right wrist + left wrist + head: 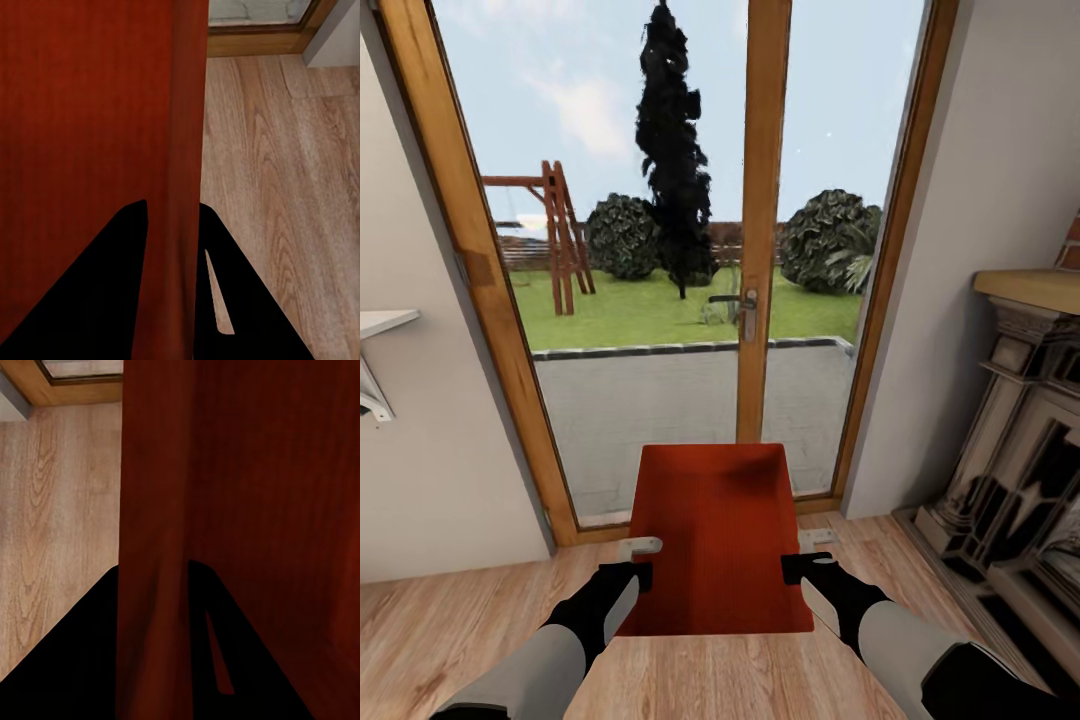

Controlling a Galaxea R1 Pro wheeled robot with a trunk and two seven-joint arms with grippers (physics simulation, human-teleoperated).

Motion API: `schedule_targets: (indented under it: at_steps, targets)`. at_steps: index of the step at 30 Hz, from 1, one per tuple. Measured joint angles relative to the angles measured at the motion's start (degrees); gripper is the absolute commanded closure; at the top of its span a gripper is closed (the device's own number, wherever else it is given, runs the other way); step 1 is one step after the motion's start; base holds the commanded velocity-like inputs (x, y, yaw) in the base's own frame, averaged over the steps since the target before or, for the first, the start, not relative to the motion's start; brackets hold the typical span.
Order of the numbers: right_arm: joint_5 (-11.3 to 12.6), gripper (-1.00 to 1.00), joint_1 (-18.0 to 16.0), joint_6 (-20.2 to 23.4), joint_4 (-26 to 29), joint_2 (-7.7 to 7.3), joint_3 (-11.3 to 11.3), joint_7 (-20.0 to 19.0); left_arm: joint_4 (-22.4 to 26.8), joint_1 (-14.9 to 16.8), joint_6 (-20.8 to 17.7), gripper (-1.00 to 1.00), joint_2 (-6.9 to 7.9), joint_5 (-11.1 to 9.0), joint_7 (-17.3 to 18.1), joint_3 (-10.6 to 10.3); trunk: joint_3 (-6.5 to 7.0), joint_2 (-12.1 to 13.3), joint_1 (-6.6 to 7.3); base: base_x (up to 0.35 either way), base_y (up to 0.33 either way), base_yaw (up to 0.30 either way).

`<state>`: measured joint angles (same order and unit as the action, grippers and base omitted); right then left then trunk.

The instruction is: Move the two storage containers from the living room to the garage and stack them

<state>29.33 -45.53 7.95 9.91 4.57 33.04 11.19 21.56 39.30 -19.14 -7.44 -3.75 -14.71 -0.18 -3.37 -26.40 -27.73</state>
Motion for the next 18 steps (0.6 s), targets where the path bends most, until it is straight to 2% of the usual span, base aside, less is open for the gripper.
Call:
schedule_targets:
  at_steps: [18]
  targets:
    - [0.1,1.0,0.0,-0.1,0.0,-0.03,0.1,0.0,0.0,0.0,0.1,1.0,-0.01,0.0,0.0,0.0,0.0,0.0,0.0,0.0,0.0,0.0]
